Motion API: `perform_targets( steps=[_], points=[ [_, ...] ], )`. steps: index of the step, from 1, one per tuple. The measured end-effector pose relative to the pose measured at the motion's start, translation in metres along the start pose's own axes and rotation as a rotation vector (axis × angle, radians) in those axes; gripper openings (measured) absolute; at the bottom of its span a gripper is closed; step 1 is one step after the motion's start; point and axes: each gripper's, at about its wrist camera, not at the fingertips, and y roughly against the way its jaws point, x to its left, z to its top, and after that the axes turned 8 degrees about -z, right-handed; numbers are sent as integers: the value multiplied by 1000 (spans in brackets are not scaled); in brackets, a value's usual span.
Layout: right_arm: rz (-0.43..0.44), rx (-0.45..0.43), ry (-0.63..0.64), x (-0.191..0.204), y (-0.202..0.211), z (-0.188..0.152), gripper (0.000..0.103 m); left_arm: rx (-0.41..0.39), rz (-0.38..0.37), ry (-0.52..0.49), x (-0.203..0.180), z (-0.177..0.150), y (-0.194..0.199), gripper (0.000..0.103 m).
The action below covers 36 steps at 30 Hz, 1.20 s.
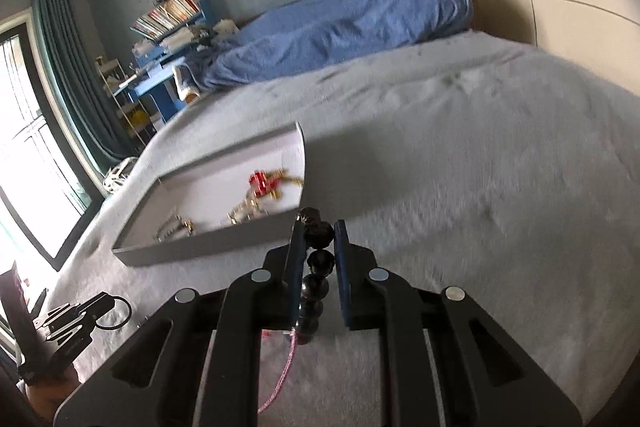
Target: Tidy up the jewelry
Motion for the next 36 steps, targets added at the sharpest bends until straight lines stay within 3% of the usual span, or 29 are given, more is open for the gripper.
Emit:
perform_targets(
  steps=[10, 14, 20, 26, 36],
  points=[
    [56, -71, 25, 18, 20, 30, 14, -43, -24, -4, 0, 32, 7, 13],
    [63, -22, 67, 30, 5, 18, 14, -36, -28, -6, -3, 31, 5, 13],
    [62, 97, 29, 25, -28, -14, 14, -18, -29, -10, -5, 24, 2, 13],
    [99, 133, 3, 24, -32, -24, 14, -6, -26, 2, -2, 20, -1, 13],
    [220, 153, 130, 80, -24, -35, 14, -1, -30, -4, -8, 16, -3, 13]
  ],
)
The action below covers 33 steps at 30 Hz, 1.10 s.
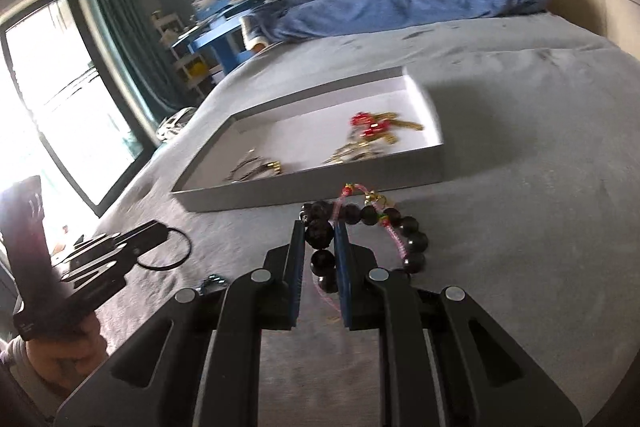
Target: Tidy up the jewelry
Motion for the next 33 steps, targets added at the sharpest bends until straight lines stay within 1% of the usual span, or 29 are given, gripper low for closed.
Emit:
perform_targets(
  steps=[3, 6, 10, 16, 19, 23, 27, 33],
  points=[
    [2, -14, 1, 1, 3, 3, 15, -3, 5, 6, 3, 0, 3, 13],
    [3, -38, -11, -3, 9, 15, 14, -5, 8, 10, 6, 0, 5, 13],
    [-1, -97, -25, -9, 23, 40, 14, -10, 8, 9, 5, 0, 7, 13],
    [23, -182, -50, -15, 57, 64, 14, -14, 9, 7, 6, 3, 9, 13],
    [19, -210, -45, -16, 69, 67, 14, -20, 10, 6, 6, 6, 11, 13],
    [3, -212, -66, -26, 73, 66, 14, -25, 11, 6, 6, 8, 13, 13],
    [6, -215, -97, -34, 77, 66, 15, -25, 13, 3, 7, 9, 14, 13],
    [18, -257, -89, -29, 92, 81, 15, -31, 9, -1, 5, 11, 16, 13]
  ],
)
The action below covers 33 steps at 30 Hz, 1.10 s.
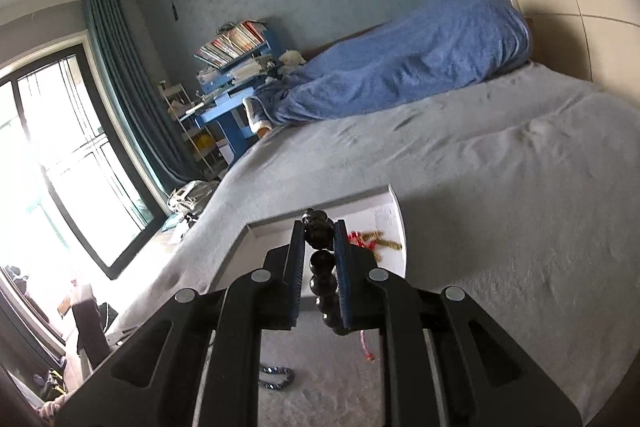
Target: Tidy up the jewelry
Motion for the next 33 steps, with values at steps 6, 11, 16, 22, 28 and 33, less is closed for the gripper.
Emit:
perform_targets(
  steps=[6, 11, 16, 22, 28, 33],
  points=[
    [8, -20, 16, 5, 1, 15, 14, -17, -10, -5, -2, 9, 3, 13],
    [8, -3, 27, 7, -13, 20, 15, -31, -26, -6, -1, 21, 2, 13],
    [13, 30, 47, 14, -37, 19, 15, -39, -39, -3, 1, 41, -8, 13],
    [38, 90, 65, 29, -83, 15, 15, -34, -39, -7, 4, 67, -33, 13],
    [59, 174, 53, 44, -134, 2, 15, -2, -58, 30, 13, 92, -74, 13],
    [50, 247, 51, 52, -177, -8, 15, 42, -59, 64, 19, 113, -115, 13]
  ],
)
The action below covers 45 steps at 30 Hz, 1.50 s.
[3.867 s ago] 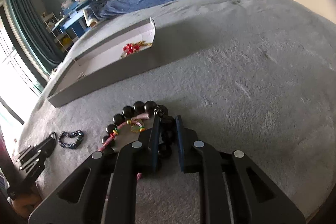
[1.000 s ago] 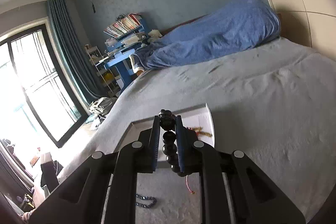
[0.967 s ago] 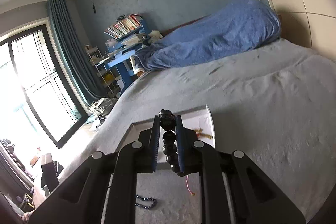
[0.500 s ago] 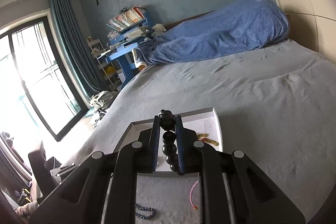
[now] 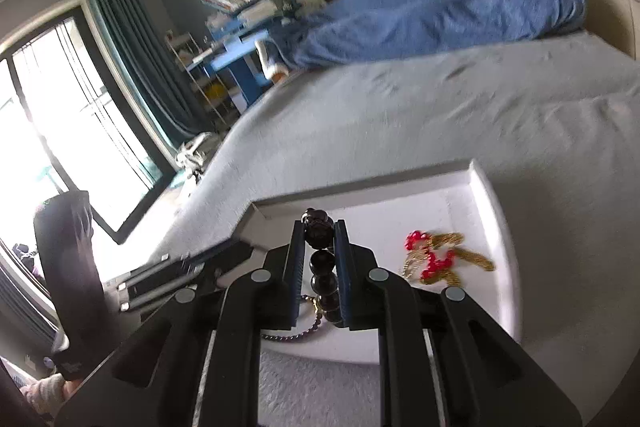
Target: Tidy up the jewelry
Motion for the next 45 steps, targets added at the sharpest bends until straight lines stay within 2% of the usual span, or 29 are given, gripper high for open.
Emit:
perform_targets(
  steps=[3, 7, 14, 15, 16, 17, 19, 20, 21, 22, 23, 26, 29, 33, 37, 45],
  points=[
    [-38, 40, -5, -6, -23, 0, 15, 32, 6, 10, 5, 8, -19, 13],
    [-102, 88, -12, -22, -43, -2, 15, 115, 30, 9, 10, 14, -50, 13],
    [-137, 133, -6, -35, -47, -12, 15, 230, 62, 23, 16, 8, -77, 13],
    [-139, 132, -3, -36, -47, -14, 15, 234, 58, 30, 17, 7, -77, 19],
    [-139, 130, 0, -35, -46, -15, 15, 231, 50, 35, 17, 6, -76, 24],
    [-138, 134, 7, -35, -46, -16, 15, 221, 52, 31, 16, 6, -75, 34],
    [-137, 134, 19, -34, -43, -18, 18, 202, 47, 16, 14, 4, -70, 36],
    [-133, 132, 21, -34, -41, -19, 28, 195, 45, 8, 13, 2, -68, 40],
    [-124, 127, 22, -32, -37, -21, 33, 190, 49, 1, 12, 1, -65, 52],
    [-119, 122, 24, -31, -35, -21, 38, 176, 55, -7, 10, -1, -61, 56],
    [-118, 112, 37, -28, -29, -23, 39, 157, 54, -12, 9, -2, -55, 63],
    [-112, 89, 66, -22, -16, -27, 40, 110, 41, -19, 5, -6, -38, 64],
    [-119, 50, 82, -19, 3, -34, 48, 53, 51, -20, 3, -11, -16, 79],
    [-139, 13, 80, -24, 26, -44, 49, 1, 64, -32, 1, -21, 7, 79],
    [-166, -19, 70, -33, 44, -53, 56, -41, 84, -49, -2, -35, 32, 81],
    [-242, -65, 8, -63, 81, -76, 59, -93, 75, 3, 2, -71, 67, 84]
  ],
)
